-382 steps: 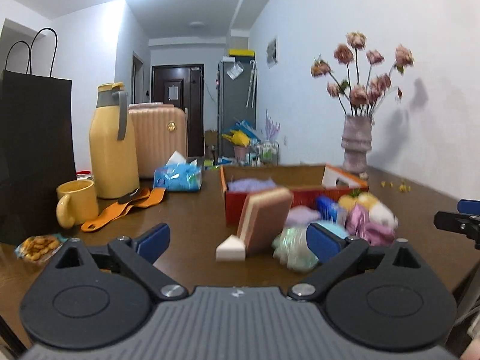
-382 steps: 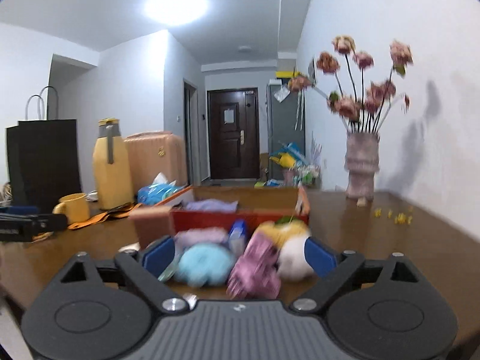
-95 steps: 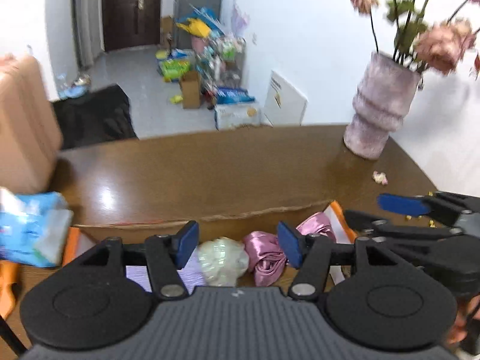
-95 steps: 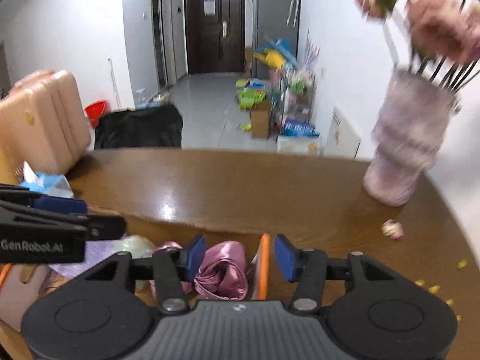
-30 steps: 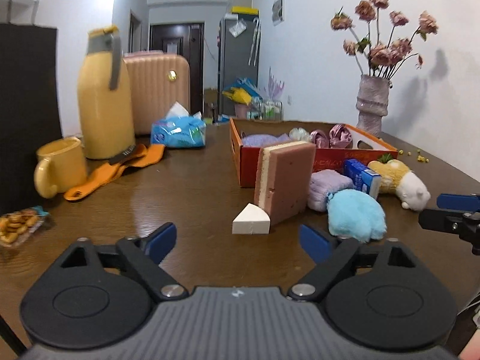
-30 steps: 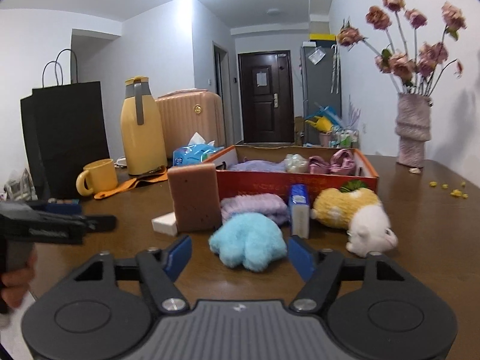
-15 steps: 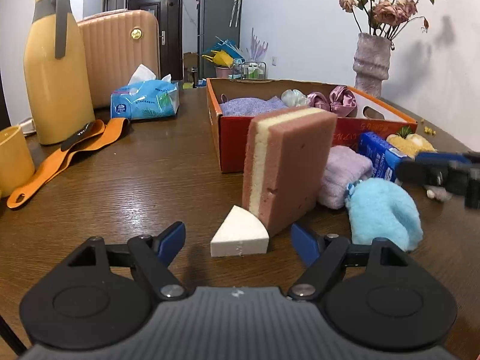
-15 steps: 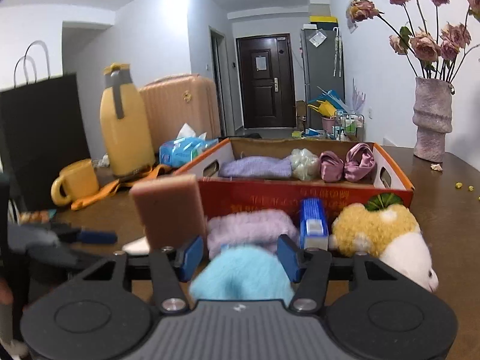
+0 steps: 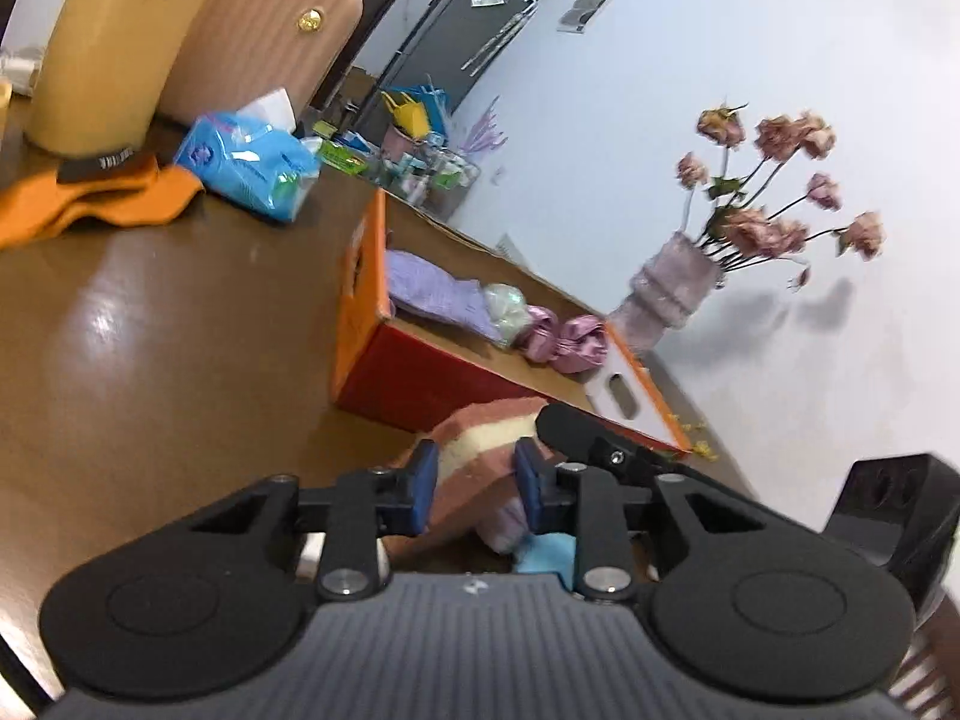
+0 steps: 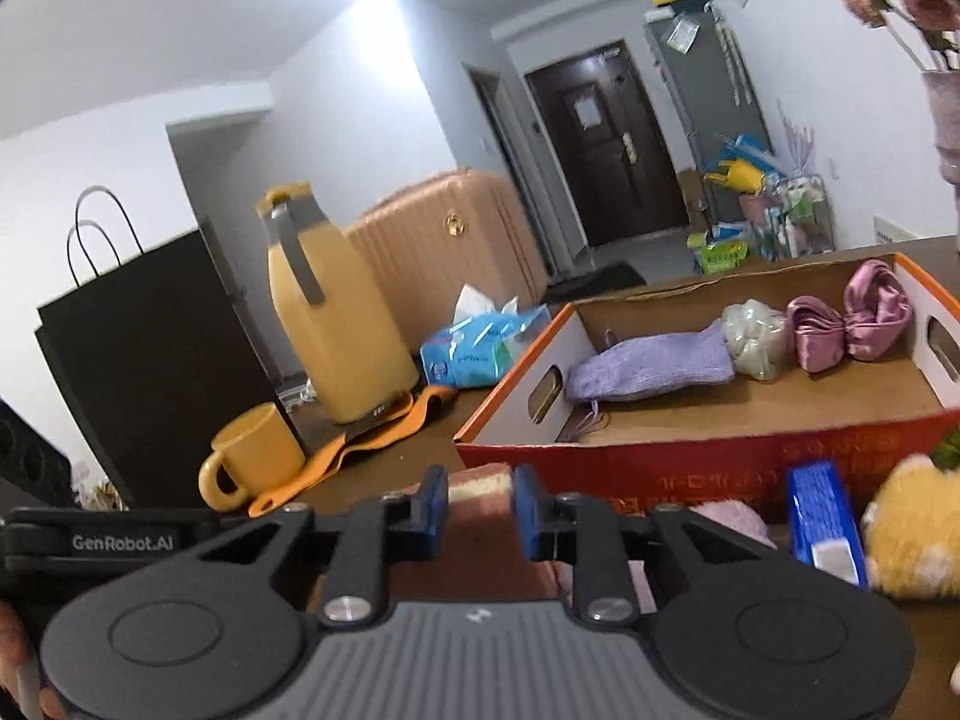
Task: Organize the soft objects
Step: 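Lift and carry the sponge block over the box with the right gripper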
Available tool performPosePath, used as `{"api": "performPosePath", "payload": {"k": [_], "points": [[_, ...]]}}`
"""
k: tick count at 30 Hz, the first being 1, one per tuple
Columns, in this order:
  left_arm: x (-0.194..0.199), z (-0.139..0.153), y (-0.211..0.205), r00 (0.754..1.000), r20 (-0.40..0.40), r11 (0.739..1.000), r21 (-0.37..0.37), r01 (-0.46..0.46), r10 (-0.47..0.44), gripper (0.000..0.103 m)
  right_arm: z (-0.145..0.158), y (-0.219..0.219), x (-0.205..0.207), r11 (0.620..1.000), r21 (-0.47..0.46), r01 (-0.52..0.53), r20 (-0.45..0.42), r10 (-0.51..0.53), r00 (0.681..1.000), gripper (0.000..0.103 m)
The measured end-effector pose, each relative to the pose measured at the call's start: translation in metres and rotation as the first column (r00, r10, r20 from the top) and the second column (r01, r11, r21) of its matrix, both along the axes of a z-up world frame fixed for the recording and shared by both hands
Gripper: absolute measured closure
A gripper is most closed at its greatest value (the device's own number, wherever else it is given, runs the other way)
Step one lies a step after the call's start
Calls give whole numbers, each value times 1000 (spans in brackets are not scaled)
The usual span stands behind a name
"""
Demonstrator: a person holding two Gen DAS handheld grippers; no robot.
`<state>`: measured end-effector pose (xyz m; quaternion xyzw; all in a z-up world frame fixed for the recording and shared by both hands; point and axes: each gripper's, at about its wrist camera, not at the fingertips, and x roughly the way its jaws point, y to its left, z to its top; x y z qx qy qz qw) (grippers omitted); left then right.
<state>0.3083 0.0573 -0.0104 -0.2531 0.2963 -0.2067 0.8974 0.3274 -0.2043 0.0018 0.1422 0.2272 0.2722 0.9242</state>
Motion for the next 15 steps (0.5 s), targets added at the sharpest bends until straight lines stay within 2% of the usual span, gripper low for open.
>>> {"api": "performPosePath", "payload": {"k": [3,5,9,12,14,15], "points": [[-19,-1,-4,1000,6,1000,8,14,-14,78,-2,-9,-26,1000,7,-8,-24,8,1000,82],[-37,-3,-9,1000,-2,999,21,28,-28,78,-6,-10,-51,1000,-28,-11,-32,11,999,82],[-82,-15,-19,997,5,996,59,71,-71,73,-18,-19,-100,1000,-23,-12,-54,10,998,81],[-111,-23,-27,993,6,990,69,119,-120,59,-32,-27,-131,1000,-26,-16,-68,14,998,79],[-124,-27,-32,982,-1,980,65,190,-190,49,-43,-37,-143,999,-35,32,-100,-35,994,78],[-129,-27,-32,975,6,973,69,221,-221,47,-47,-41,-147,997,-52,63,-112,-68,991,78]]}}
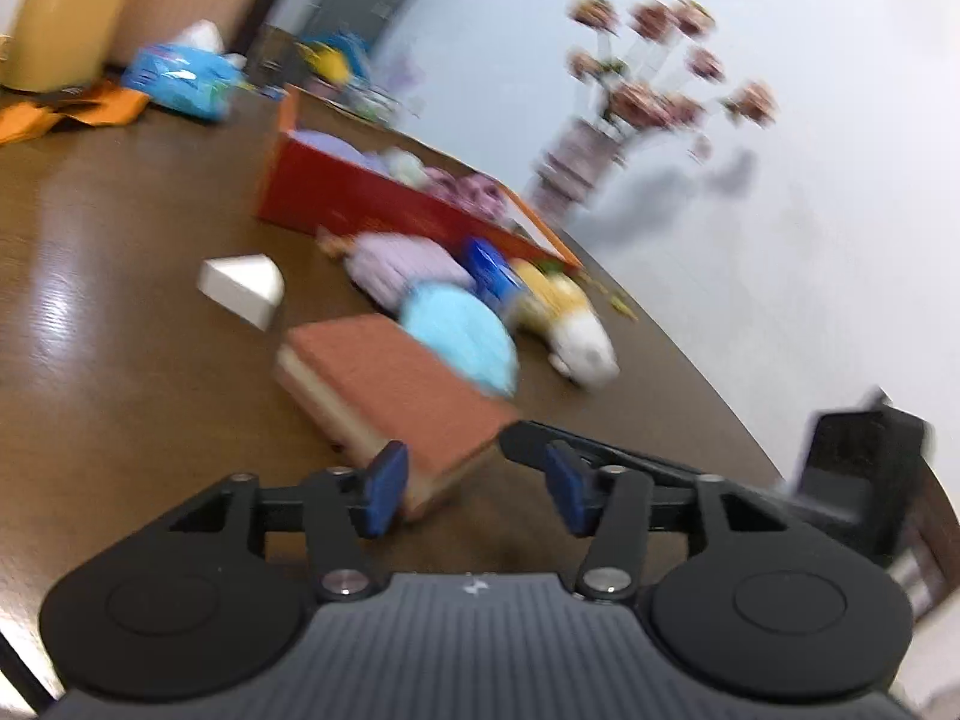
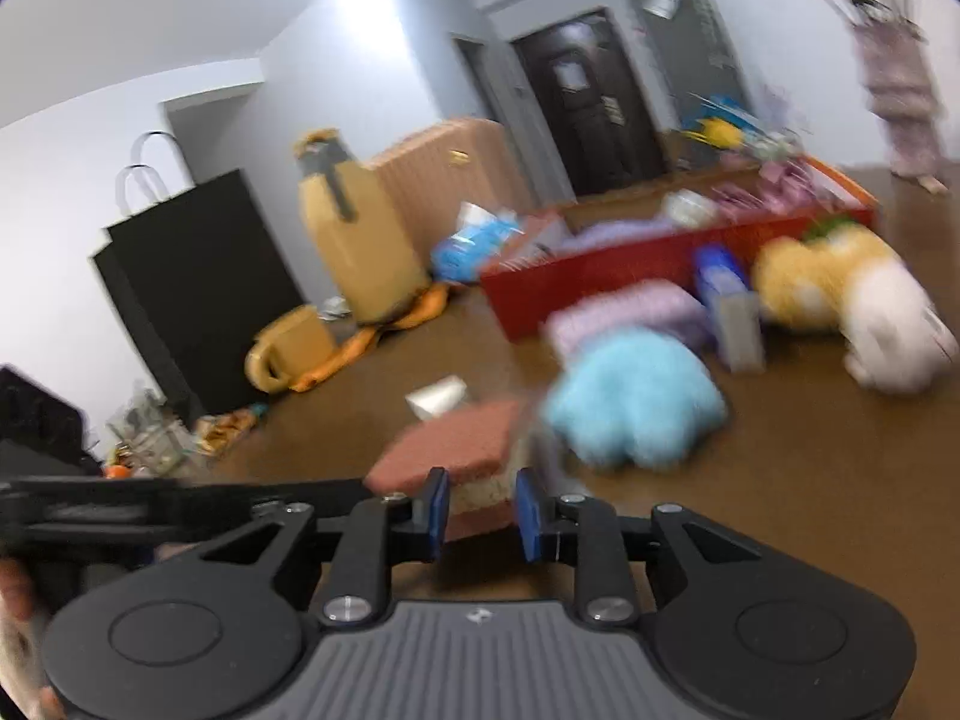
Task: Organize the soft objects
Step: 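Lift and carry the sponge block over the box with the right gripper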
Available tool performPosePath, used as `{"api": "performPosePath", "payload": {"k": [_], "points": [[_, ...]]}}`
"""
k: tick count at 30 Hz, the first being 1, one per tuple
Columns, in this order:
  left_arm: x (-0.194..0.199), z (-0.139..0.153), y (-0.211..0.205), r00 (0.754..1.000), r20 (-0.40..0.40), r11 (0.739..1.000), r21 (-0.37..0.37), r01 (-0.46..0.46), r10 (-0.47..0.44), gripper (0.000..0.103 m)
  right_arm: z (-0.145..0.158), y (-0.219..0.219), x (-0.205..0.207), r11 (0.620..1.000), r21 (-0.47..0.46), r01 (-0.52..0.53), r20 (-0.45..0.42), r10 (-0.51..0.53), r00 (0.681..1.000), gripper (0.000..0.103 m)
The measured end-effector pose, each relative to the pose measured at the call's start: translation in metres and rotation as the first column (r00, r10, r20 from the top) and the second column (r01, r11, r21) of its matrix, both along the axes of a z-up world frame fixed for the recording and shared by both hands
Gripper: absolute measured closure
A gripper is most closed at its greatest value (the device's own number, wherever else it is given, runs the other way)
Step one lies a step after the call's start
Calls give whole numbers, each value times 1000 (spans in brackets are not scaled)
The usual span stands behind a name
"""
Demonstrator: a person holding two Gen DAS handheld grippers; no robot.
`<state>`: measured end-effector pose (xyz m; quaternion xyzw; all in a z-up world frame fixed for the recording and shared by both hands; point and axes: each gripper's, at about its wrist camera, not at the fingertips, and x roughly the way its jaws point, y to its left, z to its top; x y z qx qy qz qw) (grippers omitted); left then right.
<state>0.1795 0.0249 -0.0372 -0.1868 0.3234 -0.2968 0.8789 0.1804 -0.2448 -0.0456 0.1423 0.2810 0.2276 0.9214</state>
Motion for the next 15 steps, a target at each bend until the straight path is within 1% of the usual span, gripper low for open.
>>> {"api": "performPosePath", "payload": {"k": [1,2,4,6,7,8,9,11,12,14,15], "points": [[-3,3,2,1000,18,1000,10,17,-17,42,-3,-3,-3,999,-23,27,-8,-27,1000,78],[-6,7,5,999,47,1000,24,9,-10,39,-5,-6,-6,998,-40,41,-9,-41,999,78],[-3,17,13,994,107,999,41,-23,19,36,-6,-11,-12,999,-27,36,-9,-36,999,78],[13,25,18,986,156,995,77,-62,49,35,-4,-10,-17,1000,9,-6,-5,6,1000,78],[23,27,18,985,164,993,96,-72,55,35,-4,-6,-18,999,22,-35,-5,35,999,78],[36,28,16,985,165,991,114,-70,51,35,-3,1,-17,998,31,-61,-10,61,998,77],[48,27,14,985,168,991,124,-50,29,35,-4,6,-16,996,35,-80,-17,81,997,77],[69,20,11,987,157,992,128,8,-28,34,-4,18,-13,995,28,-100,-25,101,995,72],[78,15,9,989,139,991,132,32,-50,34,-4,22,-12,994,28,-106,-23,106,994,71],[93,2,9,996,59,991,122,54,-61,37,-7,28,-11,992,56,-112,-16,113,993,66],[98,-5,11,998,-2,993,107,55,-55,39,-10,28,-9,991,79,-104,-26,106,994,60]]}}
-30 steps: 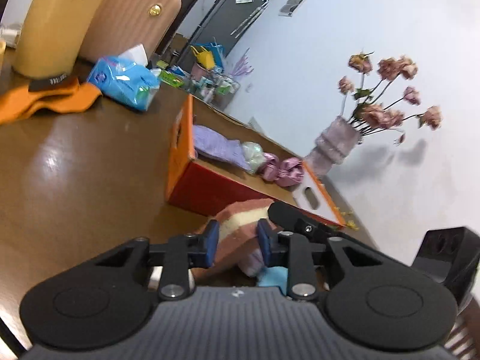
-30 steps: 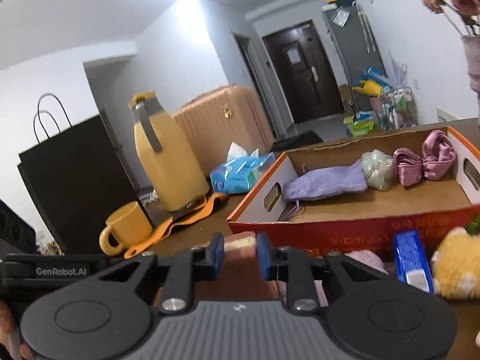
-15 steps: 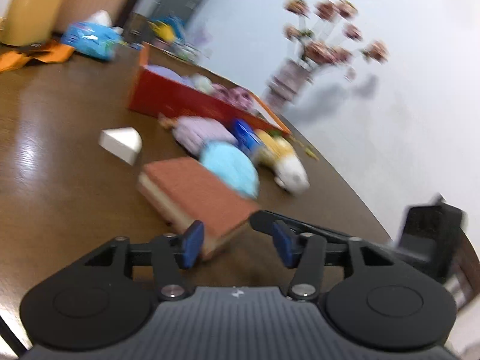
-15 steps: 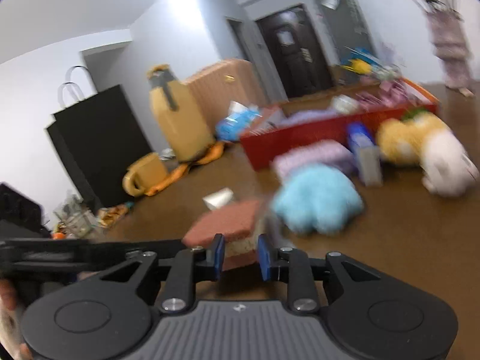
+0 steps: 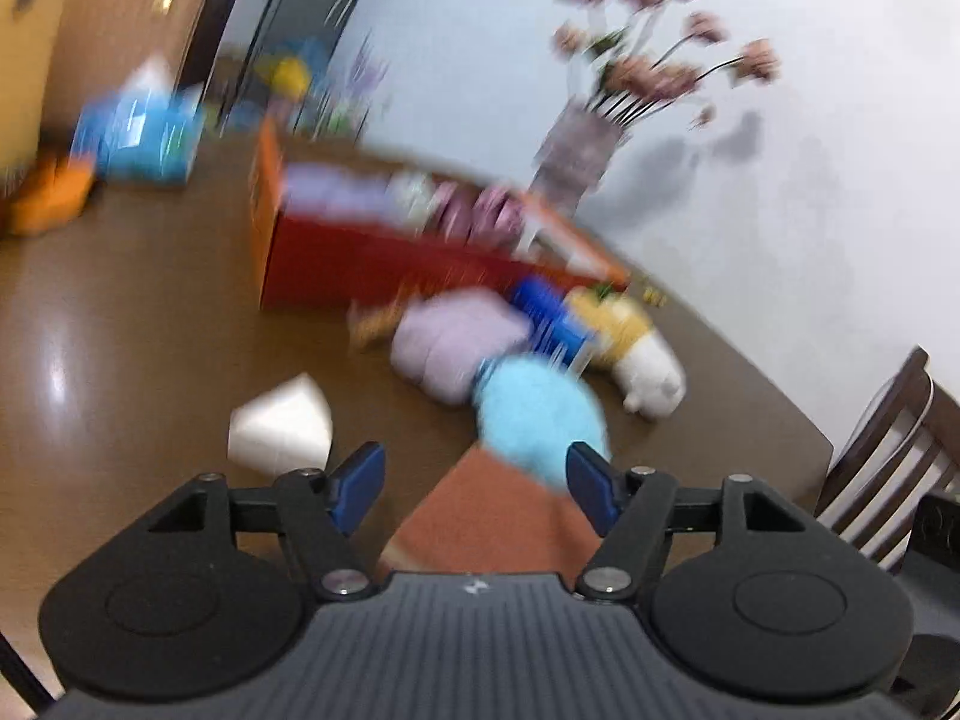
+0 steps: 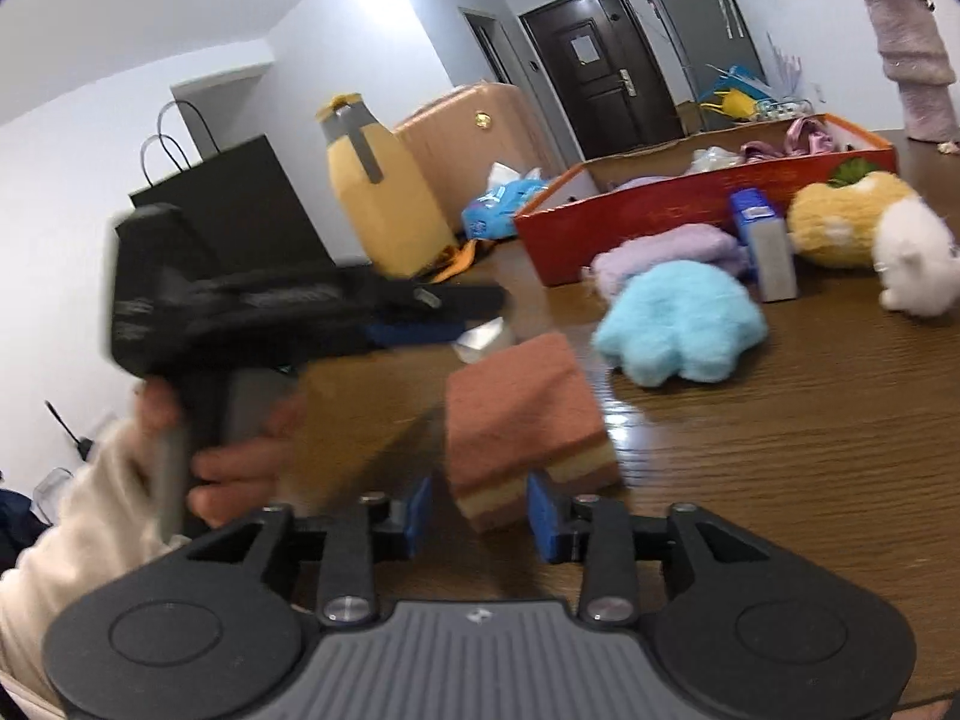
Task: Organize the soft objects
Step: 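Lift and carry the sponge block over the box with the right gripper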
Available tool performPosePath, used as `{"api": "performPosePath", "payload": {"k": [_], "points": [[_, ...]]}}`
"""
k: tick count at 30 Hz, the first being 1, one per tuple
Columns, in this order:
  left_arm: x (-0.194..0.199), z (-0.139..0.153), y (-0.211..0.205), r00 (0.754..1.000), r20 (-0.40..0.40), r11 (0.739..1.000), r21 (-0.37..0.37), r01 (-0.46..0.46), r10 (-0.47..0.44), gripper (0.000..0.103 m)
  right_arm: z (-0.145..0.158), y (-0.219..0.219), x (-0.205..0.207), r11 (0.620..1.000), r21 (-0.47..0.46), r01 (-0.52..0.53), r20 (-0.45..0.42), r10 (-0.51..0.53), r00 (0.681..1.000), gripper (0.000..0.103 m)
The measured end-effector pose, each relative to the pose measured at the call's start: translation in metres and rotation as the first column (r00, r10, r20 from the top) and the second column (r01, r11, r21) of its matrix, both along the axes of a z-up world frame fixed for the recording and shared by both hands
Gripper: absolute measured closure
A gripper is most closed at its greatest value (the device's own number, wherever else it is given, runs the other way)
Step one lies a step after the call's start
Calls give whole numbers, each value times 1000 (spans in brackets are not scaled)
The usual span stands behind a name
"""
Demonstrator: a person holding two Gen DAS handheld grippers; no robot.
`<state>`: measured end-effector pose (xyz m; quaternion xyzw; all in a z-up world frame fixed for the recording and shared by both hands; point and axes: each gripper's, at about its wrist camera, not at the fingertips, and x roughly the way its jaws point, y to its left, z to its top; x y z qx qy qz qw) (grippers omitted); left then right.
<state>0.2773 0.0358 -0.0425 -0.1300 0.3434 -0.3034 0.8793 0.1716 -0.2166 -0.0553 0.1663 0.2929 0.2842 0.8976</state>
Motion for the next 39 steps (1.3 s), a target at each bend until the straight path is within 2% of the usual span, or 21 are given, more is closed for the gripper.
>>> {"api": "performPosePath", "payload": {"k": [2,5,7,9,13,15,19,21,22,25,30,33,36,39], "points": [[-1,-11,5,998,-65,999,-47,-8,5,46,-5,-1,5,999,29,27,-31,-26,999,58],[-20,-15,17,989,-120,991,-87,-98,87,54,-7,-12,10,994,87,71,-59,-66,996,58],[-41,-15,25,982,-154,977,-164,-133,108,54,-6,-20,11,990,92,109,-57,-104,993,58],[-58,-16,25,981,-170,969,-210,-127,92,53,-5,-30,13,985,90,149,-53,-145,988,58],[-71,-10,27,980,-146,964,-210,-163,134,53,-4,-38,19,981,63,182,-46,-180,983,58],[-68,-6,25,978,-115,966,-178,-190,171,53,-3,-38,23,980,39,196,-35,-195,980,58],[-58,-9,13,976,-123,973,-128,-192,177,53,-4,-34,30,981,35,192,-45,-191,981,64],[-56,-14,8,976,-126,976,-106,-188,175,57,-7,-31,31,981,35,192,-57,-189,980,66],[-55,-17,6,976,-133,978,-99,-184,170,62,-10,-31,32,980,51,195,-67,-191,979,67],[-57,-20,7,974,-140,974,-117,-195,179,63,-12,-33,33,979,75,191,-82,-185,979,68],[-66,-19,6,976,-143,976,-115,-183,167,64,-6,-28,22,985,18,170,-46,-169,985,72],[-68,-20,5,976,-141,975,-122,-183,166,64,-11,-37,23,980,82,180,-88,-173,981,72],[-65,-17,3,976,-147,977,-119,-177,159,65,-9,-38,24,982,72,174,-77,-169,983,73],[-63,0,0,984,-84,979,-118,-167,158,67,5,-42,26,981,94,172,-36,-169,985,73]]}}
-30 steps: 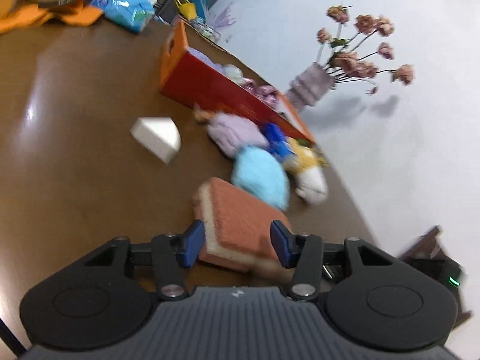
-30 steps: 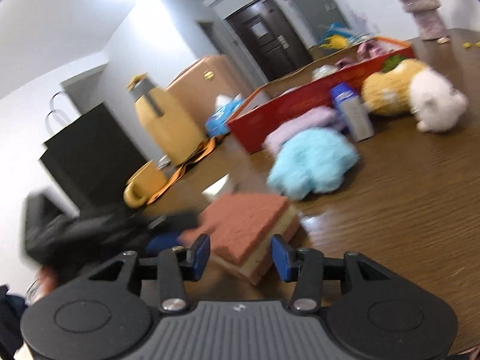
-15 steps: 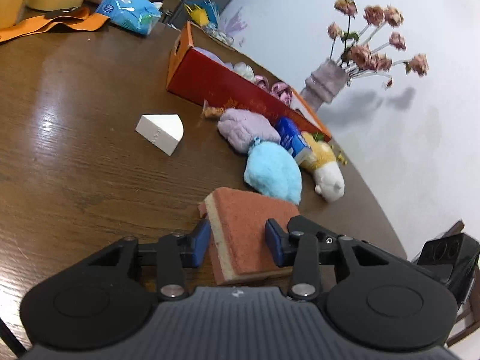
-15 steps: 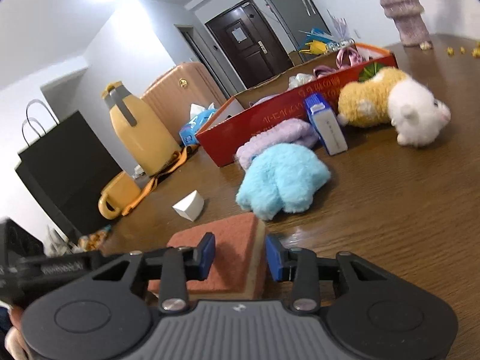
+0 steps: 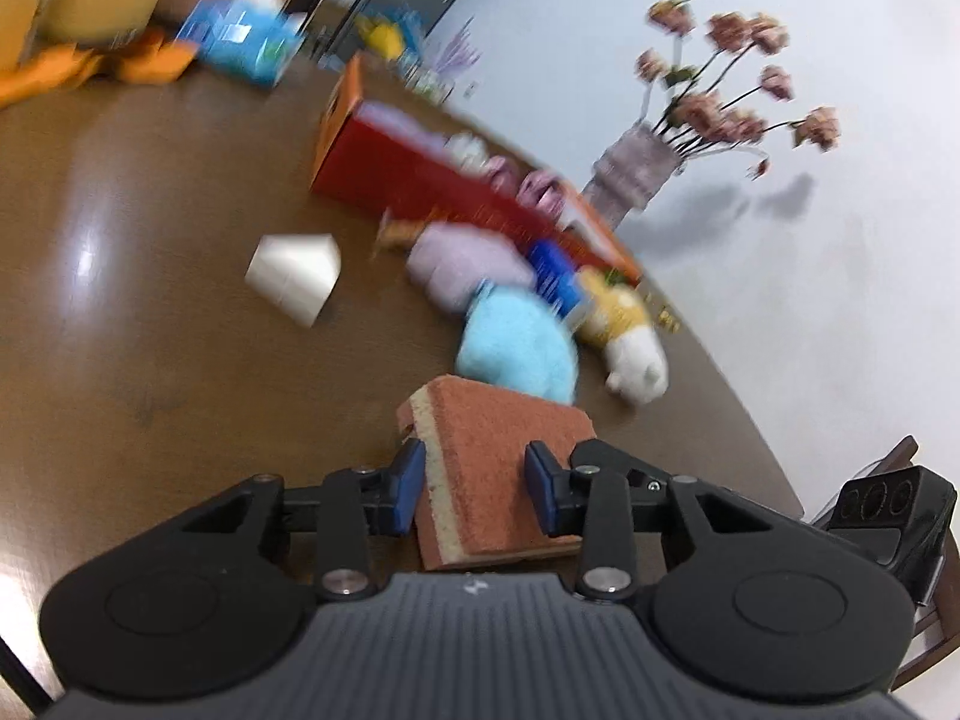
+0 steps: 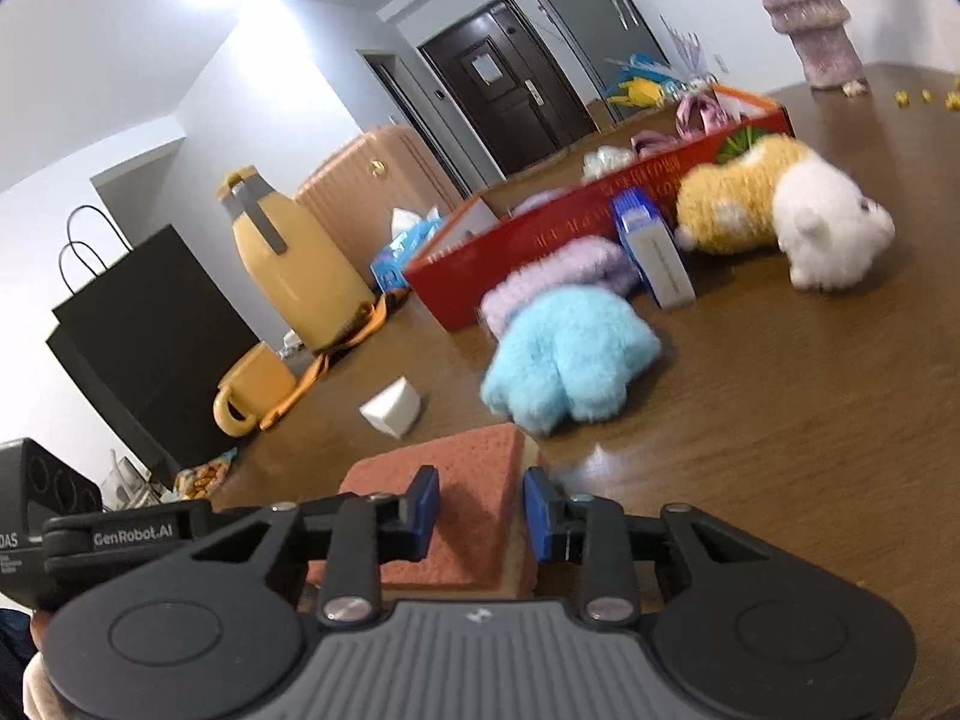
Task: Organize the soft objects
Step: 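Lift and carry the sponge block over the box with the right gripper, then open the right gripper to drop the sponge block into the box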
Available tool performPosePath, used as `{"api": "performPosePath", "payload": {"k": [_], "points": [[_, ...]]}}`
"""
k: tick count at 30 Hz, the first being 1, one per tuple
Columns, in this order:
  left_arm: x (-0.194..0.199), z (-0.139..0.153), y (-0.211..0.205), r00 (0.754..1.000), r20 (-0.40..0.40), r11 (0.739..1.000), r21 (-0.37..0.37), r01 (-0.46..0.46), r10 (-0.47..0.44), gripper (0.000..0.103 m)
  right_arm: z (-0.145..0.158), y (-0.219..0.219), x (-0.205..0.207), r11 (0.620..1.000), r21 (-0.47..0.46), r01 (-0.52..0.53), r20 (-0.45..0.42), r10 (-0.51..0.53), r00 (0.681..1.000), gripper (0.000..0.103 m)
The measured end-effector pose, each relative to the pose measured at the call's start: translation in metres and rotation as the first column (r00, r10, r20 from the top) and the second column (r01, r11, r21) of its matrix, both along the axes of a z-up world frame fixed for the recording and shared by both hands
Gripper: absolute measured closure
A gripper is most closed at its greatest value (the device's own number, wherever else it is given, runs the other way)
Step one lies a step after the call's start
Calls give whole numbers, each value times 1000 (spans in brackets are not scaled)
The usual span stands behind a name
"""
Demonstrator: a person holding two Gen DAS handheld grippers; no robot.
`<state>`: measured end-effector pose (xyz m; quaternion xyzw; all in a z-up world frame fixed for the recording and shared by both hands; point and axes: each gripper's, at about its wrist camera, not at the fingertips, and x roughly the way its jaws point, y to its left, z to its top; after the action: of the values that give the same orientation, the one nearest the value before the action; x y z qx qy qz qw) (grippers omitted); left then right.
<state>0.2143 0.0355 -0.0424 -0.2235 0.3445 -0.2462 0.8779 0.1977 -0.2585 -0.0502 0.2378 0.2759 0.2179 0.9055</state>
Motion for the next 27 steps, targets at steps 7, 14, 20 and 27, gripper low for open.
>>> {"api": "performPosePath", "payload": {"k": [7,14,20,27], "points": [[86,82,-20,981,192,999,-11,40,-37,68,83,-18,80,999,-46,25,178,-16,984,74],[235,92,-43,998,67,989,151,1,-11,68,86,-13,255,997,-74,-5,-21,4,1000,74],[260,56,-47,1000,-20,928,372,14,-7,64,44,23,299,985,-154,-79,-173,52,984,73],[240,75,-38,996,85,899,437,-30,-8,52,37,51,292,955,-268,-130,-194,79,978,71]]}}
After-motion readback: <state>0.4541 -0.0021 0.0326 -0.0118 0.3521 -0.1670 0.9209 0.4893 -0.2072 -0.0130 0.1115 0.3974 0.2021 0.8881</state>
